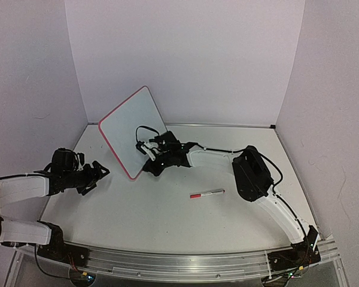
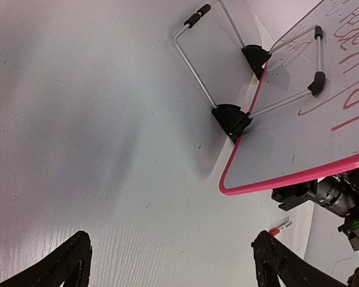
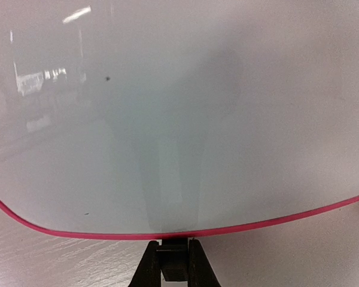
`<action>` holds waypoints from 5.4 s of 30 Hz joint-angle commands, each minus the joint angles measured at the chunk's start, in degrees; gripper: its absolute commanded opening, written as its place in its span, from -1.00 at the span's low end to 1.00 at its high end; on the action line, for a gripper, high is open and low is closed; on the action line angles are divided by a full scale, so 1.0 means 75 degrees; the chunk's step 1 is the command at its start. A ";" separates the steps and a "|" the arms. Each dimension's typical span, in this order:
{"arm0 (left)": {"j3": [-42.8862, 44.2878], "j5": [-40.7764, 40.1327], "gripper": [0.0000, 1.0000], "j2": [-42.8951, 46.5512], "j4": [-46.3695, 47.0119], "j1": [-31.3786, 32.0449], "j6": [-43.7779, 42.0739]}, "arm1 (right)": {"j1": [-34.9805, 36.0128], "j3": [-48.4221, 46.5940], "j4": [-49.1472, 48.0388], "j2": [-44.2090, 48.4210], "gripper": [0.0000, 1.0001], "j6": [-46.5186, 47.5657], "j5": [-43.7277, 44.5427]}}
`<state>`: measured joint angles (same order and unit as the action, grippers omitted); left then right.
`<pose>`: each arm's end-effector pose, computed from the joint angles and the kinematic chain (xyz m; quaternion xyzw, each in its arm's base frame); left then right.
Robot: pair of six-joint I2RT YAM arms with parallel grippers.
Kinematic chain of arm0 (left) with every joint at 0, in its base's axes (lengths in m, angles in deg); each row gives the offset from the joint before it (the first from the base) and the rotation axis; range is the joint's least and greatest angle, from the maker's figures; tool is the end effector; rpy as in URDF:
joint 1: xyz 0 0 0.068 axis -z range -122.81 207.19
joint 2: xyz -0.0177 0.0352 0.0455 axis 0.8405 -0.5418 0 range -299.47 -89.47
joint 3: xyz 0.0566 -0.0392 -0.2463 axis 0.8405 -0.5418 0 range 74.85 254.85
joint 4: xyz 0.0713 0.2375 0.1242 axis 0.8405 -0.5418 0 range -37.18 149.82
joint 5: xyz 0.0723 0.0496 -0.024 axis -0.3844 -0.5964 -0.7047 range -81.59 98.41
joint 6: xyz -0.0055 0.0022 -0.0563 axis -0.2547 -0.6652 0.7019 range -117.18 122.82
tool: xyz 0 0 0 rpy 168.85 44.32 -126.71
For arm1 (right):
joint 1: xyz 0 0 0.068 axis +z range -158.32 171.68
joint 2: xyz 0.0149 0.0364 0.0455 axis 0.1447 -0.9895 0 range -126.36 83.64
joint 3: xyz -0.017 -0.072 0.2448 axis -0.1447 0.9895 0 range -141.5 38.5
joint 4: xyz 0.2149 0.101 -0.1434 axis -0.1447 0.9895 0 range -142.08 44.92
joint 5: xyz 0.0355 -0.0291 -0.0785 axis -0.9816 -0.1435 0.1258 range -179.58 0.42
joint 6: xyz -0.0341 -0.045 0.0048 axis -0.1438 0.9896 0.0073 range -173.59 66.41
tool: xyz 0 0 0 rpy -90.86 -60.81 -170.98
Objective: Write a sentence on the whiteboard
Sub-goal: Move the whiteboard to the center of the board, then pick up the whiteboard marker from the center of the board.
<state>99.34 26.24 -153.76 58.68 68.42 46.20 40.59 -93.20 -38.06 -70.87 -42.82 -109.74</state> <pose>0.2303 -0.0580 0.1407 -0.1870 0.8814 -0.3134 0.2998 0.3815 0.4582 0.1065 -0.5060 0.7248 0.2919 0.3653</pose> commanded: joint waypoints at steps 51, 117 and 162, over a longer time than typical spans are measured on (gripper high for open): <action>0.0347 0.0061 0.90 0.0766 -0.0790 0.0027 -0.0481 | 0.2021 0.4952 0.0283 0.3202 -1.00 -0.6197 0.6485; 0.0052 0.0062 0.97 0.1579 -0.0243 0.0018 -0.1759 | -0.0987 0.8292 0.2150 0.6437 -0.06 -1.0333 0.2747; 0.0116 0.0515 0.94 0.2665 -0.0896 0.0037 -0.2073 | -0.0989 0.7631 0.2417 0.5356 -0.54 -0.9542 0.3496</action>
<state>98.68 27.26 -136.08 52.23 68.44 33.52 33.44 -33.82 -21.03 -29.15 -115.21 -85.22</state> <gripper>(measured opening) 0.973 0.243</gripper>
